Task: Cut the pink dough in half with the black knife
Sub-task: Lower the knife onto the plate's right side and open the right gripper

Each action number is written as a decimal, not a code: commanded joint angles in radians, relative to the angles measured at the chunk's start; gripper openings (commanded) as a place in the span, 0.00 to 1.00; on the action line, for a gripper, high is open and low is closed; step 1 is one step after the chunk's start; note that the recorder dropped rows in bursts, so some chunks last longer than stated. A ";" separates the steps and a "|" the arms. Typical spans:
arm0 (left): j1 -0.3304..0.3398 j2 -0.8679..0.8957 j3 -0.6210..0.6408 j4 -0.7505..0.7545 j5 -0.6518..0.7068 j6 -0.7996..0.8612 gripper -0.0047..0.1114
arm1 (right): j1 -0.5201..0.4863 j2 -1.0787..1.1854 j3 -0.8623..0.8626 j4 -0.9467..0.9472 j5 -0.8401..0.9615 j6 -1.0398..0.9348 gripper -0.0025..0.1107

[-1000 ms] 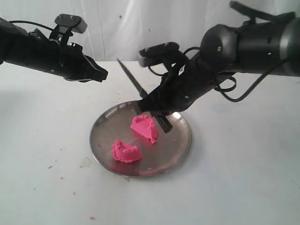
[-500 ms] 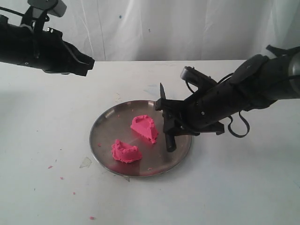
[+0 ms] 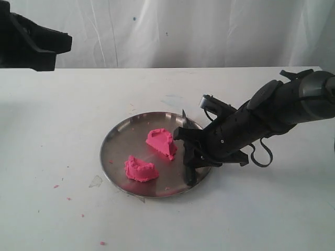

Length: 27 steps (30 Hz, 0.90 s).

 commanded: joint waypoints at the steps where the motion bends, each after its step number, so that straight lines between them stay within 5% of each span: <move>1: 0.001 -0.078 0.060 -0.016 -0.012 -0.013 0.04 | -0.008 0.005 0.002 -0.004 -0.002 -0.008 0.10; 6: 0.001 -0.150 0.120 -0.016 -0.012 -0.013 0.04 | -0.008 -0.001 0.002 -0.004 -0.017 -0.013 0.29; 10: 0.001 -0.205 0.157 -0.016 -0.012 -0.013 0.04 | -0.008 -0.041 0.002 -0.004 -0.054 -0.057 0.34; 22: 0.001 -0.319 0.270 -0.014 -0.035 -0.038 0.04 | -0.008 -0.261 0.022 -0.005 -0.125 -0.115 0.34; 27: 0.001 -0.362 0.299 -0.016 -0.035 -0.057 0.04 | -0.007 -0.424 0.088 -0.005 -0.193 -0.142 0.24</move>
